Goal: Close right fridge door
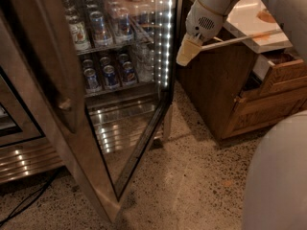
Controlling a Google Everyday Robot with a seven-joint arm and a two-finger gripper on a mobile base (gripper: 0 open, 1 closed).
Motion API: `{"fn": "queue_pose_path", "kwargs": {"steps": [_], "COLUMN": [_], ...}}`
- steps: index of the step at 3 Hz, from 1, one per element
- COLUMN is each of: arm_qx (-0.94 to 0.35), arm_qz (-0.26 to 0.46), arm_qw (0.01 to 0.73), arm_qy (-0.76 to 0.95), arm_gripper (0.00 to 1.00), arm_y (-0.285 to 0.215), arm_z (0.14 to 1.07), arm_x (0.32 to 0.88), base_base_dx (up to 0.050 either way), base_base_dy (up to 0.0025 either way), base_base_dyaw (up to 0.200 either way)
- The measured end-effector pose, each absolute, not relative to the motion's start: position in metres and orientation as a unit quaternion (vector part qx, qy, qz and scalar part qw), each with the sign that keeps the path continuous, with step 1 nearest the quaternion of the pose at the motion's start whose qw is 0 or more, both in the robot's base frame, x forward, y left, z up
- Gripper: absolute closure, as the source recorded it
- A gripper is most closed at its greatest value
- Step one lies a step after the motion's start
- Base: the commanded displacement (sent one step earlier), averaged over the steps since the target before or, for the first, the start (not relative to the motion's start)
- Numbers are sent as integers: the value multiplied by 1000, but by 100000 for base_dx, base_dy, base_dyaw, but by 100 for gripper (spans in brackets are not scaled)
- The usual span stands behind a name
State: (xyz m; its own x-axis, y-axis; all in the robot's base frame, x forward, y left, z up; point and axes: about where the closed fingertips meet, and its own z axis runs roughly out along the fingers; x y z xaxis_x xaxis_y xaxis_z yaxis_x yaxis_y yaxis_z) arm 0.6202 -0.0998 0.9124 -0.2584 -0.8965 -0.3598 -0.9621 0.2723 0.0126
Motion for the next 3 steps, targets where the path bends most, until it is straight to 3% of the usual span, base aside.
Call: {"fn": "queue_pose_path", "kwargs": {"steps": [2,3], "arm_qx": [-592,-592], "arm_qz": [115,115], "arm_qw": [142,142], "arm_qy": [785,785], "arm_gripper": [100,100], "arm_y": [-100,-100], "arm_z": [912,912], "arm_x": [620,620], "base_base_dx": [-3,4711], "base_base_dy": [7,-7], "base_base_dyaw": [19506,174]}}
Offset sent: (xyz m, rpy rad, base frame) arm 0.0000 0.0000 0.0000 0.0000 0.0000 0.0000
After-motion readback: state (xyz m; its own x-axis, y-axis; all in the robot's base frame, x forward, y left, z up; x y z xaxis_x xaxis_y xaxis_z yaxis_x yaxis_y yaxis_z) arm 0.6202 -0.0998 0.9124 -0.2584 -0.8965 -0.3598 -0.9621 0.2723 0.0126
